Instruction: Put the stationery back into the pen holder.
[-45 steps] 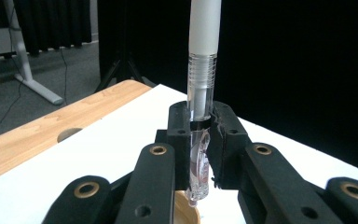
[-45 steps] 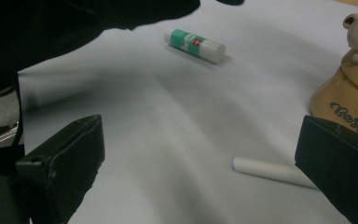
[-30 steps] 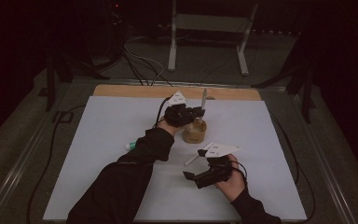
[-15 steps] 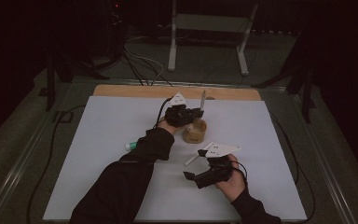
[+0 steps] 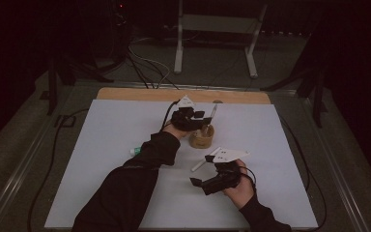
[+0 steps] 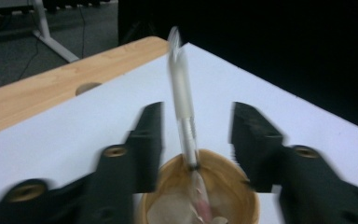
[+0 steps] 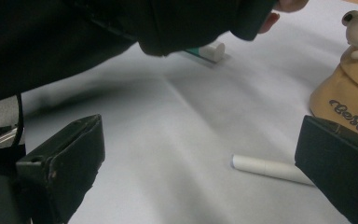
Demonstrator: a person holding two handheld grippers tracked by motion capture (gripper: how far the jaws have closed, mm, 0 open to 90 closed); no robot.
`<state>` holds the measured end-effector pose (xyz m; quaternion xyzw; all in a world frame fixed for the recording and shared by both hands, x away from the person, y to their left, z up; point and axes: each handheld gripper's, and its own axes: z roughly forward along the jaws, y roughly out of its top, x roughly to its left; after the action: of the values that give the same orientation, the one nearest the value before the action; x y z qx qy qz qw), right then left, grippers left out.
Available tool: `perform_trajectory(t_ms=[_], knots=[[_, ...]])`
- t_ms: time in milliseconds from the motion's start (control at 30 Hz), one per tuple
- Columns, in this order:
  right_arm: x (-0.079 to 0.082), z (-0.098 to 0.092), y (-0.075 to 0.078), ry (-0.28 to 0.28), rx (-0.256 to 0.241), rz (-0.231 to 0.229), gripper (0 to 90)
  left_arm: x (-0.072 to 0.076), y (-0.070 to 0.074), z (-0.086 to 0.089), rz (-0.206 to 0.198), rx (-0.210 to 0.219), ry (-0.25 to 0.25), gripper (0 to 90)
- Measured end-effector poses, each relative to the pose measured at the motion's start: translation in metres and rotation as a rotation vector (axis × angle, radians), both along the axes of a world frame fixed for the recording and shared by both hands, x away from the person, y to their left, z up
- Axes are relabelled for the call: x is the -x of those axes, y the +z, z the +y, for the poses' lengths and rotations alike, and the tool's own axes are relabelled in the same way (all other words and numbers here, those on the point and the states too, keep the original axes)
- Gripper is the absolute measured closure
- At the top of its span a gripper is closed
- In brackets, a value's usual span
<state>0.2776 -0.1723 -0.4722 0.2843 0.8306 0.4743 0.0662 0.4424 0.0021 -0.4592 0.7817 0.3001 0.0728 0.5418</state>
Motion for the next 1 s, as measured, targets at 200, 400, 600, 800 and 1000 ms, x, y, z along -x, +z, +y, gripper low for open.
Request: perform_trajectory(t_ms=[200, 400, 600, 800, 1000], knots=[[0.0, 0.0, 0.0, 0.001, 0.002, 0.0, 1.3, 0.003, 0.014, 0.01, 0.007, -0.004, 0.015, 23.3], [0.0, 0.001, 0.0, 0.003, 0.004, -0.002, 1.3, 0.007, 0.023, 0.021, 0.004, -0.005, -0.026, 6.3], [0.0, 0.002, 0.0, 0.002, 0.003, -0.004, 1.3, 0.014, 0.031, 0.033, -0.016, -0.006, -0.052, 2.4], [0.0, 0.002, 0.0, 0.002, -0.001, -0.006, 1.3, 0.02, 0.035, 0.048, -0.022, -0.01, -0.066, 2.1], [0.0, 0.002, 0.0, 0.005, -0.001, -0.001, 1.3, 0.026, 0.036, 0.066, -0.027, -0.029, -0.078, 1.3]])
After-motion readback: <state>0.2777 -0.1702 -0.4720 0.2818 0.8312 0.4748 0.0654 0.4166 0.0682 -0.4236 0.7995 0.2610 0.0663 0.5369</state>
